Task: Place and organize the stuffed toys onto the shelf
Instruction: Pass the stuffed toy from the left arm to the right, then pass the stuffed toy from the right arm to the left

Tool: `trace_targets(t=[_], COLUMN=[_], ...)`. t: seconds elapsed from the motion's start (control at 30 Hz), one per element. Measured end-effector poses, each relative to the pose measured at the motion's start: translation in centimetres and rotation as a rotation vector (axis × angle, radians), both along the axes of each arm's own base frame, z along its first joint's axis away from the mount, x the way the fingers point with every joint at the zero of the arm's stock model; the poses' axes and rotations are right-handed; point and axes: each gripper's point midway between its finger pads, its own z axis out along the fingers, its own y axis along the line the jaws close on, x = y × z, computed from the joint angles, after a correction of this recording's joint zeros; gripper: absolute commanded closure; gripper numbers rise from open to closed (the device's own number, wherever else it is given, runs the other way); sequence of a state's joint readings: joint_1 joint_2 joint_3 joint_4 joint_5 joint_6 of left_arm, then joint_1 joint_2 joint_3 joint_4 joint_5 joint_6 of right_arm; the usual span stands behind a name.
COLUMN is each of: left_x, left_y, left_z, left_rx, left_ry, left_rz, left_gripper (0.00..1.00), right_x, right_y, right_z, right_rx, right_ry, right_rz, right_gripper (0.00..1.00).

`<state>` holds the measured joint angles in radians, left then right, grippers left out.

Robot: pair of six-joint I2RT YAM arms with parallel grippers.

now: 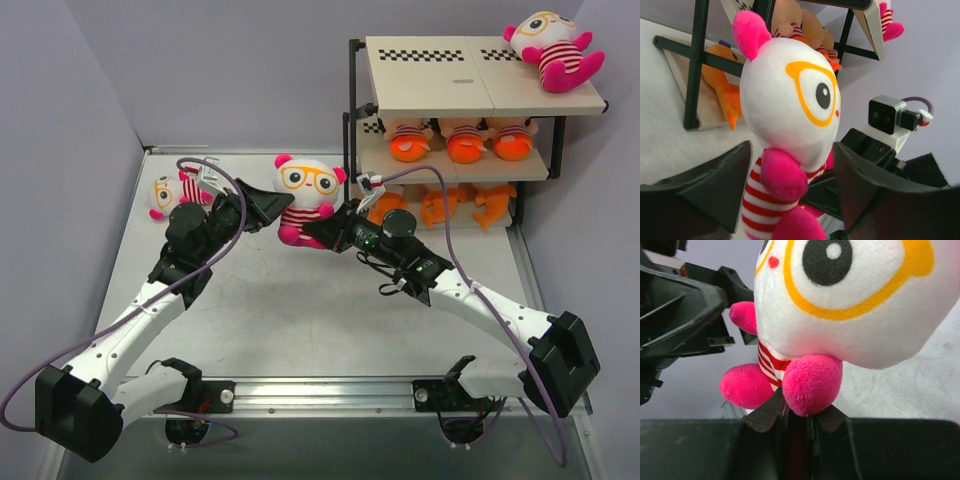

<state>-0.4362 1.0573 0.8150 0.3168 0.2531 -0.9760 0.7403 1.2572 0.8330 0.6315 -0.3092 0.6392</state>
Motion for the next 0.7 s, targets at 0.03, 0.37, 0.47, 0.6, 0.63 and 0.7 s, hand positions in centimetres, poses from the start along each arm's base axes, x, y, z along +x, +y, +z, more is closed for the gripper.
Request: trace_targets(t=[0.03, 0.37, 0.47, 0.6, 0.63, 0.7], left_x=[0.1, 0.6, 0.2, -0.2, -0.2, -0.3], left_y=[0.1, 3.8, 3.7, 3.5, 3.4, 3.2], left_z=[0.2, 2.7, 3.1, 2.7, 2.5, 2.2], left_rx=[0.019, 0.126, 0.155, 0.171, 0.172, 0.172], left_ry=[-0.014, -0.076, -0.085, -0.067, -0.063, -0.054], left_rz=[-0.001, -0.056, -0.109, -0.169, -0.181, -0.202], left_gripper=[0.10, 0.06, 0.06, 0.06, 0.06, 0.06], right_x=[0.2, 0.5, -0.2, -0.8, -0.9, -1.0], right_y=[-0.4, -1.6, -1.3, -0.9, -0.8, -0.5], right_z=[0.0, 1.5, 1.9, 1.8, 1.8, 1.5], right_rx=[-0.005, -0.092, -0.103, -0.116, -0.120, -0.128], right_ry=[0.001, -0.059, -0.081, -0.092, -0.094, -0.095], right_rz=[0.001, 0.103, 0.151, 0.208, 0.222, 0.246], right_gripper=[1.00, 1.00, 1.00, 1.00, 1.00, 1.00])
